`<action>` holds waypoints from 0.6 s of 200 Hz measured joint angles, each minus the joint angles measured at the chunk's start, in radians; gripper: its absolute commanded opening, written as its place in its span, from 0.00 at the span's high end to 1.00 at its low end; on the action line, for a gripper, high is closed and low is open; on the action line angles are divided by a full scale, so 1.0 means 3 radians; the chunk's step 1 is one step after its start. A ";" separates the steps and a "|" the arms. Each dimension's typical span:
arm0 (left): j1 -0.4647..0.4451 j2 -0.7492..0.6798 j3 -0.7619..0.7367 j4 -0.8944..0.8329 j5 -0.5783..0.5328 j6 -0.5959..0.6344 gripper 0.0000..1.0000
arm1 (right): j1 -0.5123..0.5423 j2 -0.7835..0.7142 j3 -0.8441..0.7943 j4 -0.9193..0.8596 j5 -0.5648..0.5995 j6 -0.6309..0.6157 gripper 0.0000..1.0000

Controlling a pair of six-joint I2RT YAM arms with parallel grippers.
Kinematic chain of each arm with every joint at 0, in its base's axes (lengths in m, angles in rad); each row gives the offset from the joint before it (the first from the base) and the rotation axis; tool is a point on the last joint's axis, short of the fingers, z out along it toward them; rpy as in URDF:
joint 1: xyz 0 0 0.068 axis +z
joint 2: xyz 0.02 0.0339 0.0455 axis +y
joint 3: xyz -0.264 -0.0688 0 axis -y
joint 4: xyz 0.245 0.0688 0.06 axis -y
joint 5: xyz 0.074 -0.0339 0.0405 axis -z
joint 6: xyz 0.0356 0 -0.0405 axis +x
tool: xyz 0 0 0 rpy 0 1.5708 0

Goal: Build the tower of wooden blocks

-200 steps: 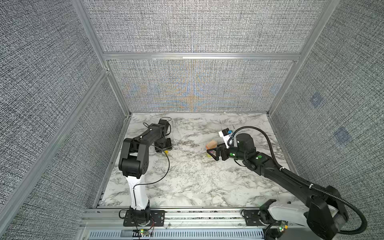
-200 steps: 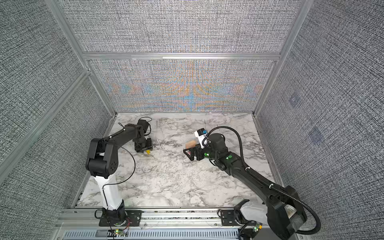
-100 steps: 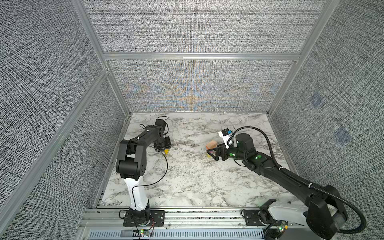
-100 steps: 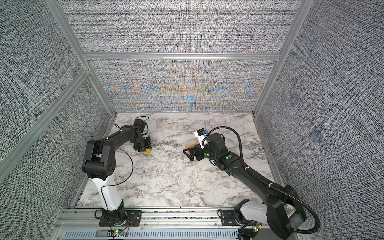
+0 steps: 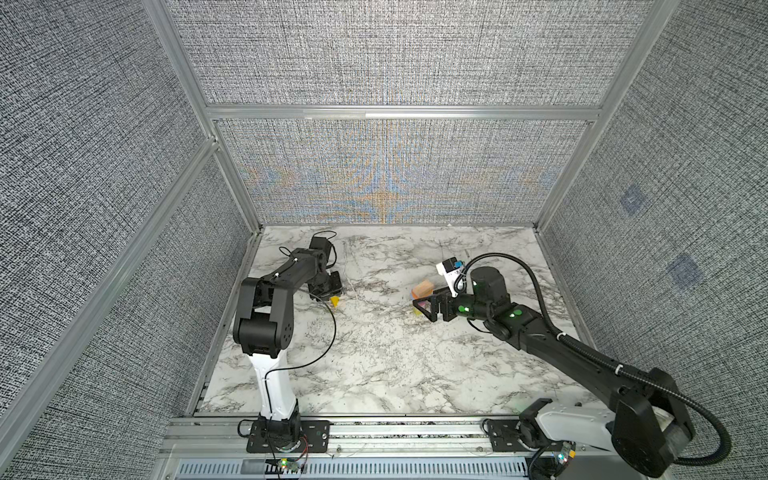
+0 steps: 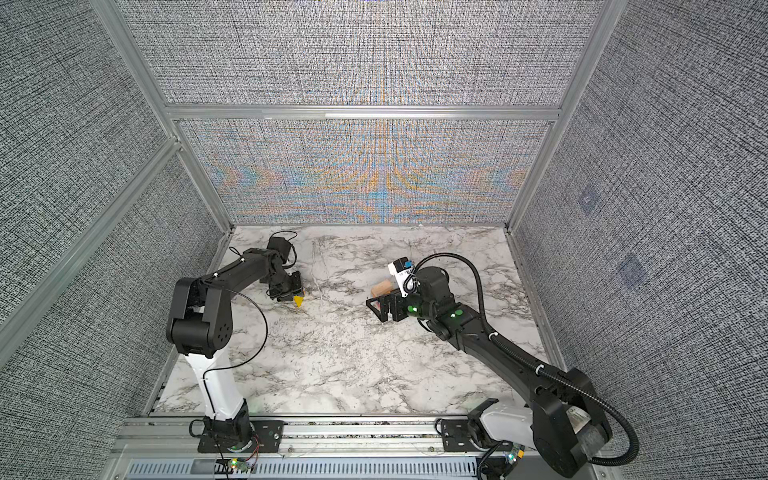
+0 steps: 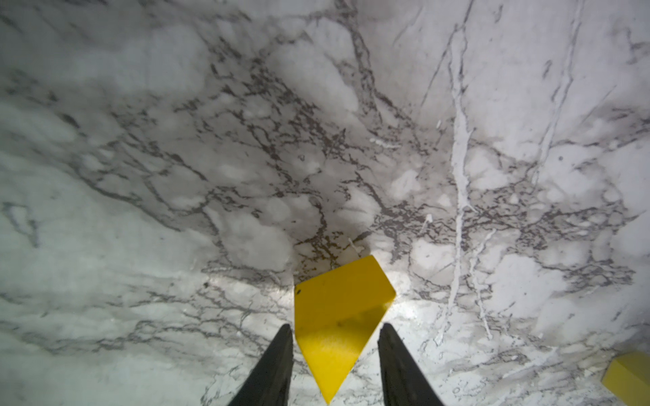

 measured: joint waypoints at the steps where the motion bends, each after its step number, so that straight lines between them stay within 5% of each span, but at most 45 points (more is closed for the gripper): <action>1: 0.0000 0.0003 0.0004 -0.0003 0.0000 0.0000 0.57 | 0.0000 0.0000 0.0000 0.0000 0.0000 0.0000 0.01; 85: 0.0004 0.0192 0.0178 -0.0074 -0.0083 0.0014 0.55 | 0.0000 0.0000 0.0000 0.0000 0.0000 0.0000 0.01; 120: 0.0004 0.0215 0.0142 -0.0072 -0.0083 0.0015 0.64 | 0.0000 0.0004 0.0000 0.0000 -0.0004 0.0000 0.01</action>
